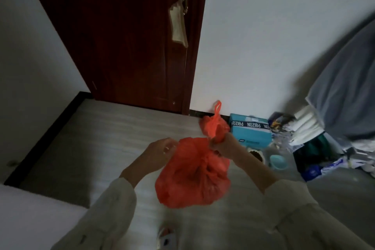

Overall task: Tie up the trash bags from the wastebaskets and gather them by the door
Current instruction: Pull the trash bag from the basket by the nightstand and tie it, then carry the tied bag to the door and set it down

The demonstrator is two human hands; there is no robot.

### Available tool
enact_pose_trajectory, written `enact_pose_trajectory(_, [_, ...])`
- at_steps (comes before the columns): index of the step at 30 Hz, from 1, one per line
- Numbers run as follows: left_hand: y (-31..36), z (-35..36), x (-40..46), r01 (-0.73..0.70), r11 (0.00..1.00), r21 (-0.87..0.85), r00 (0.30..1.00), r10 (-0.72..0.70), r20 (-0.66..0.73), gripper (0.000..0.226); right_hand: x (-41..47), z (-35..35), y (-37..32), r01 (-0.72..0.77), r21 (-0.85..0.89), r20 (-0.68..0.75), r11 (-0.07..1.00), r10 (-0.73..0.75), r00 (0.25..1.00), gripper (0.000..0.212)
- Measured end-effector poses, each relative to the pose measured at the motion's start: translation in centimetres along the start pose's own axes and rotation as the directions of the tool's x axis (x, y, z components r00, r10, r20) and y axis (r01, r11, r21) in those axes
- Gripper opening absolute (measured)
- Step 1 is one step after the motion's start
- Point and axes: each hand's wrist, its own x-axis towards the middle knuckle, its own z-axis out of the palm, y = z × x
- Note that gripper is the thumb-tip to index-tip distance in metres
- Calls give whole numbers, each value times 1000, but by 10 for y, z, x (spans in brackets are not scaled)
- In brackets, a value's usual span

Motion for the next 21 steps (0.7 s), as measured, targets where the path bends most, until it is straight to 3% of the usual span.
enact_pose_trajectory(6, [-20,-16,150,135,989,-57,990,-132,53,25,161,-22,-25,-38,29,-15,999,39,999,21])
enact_pose_trajectory(16, [-92,36,395,342,920,-189,936,-351,-14,28,459,-11,-7,-101,-2,132,995,101,986,11])
enact_pose_trajectory(21, [-151,81,491,375,906,-199,921,-388,-33,26,602,33,37,-315,202,169,927,284,944,16])
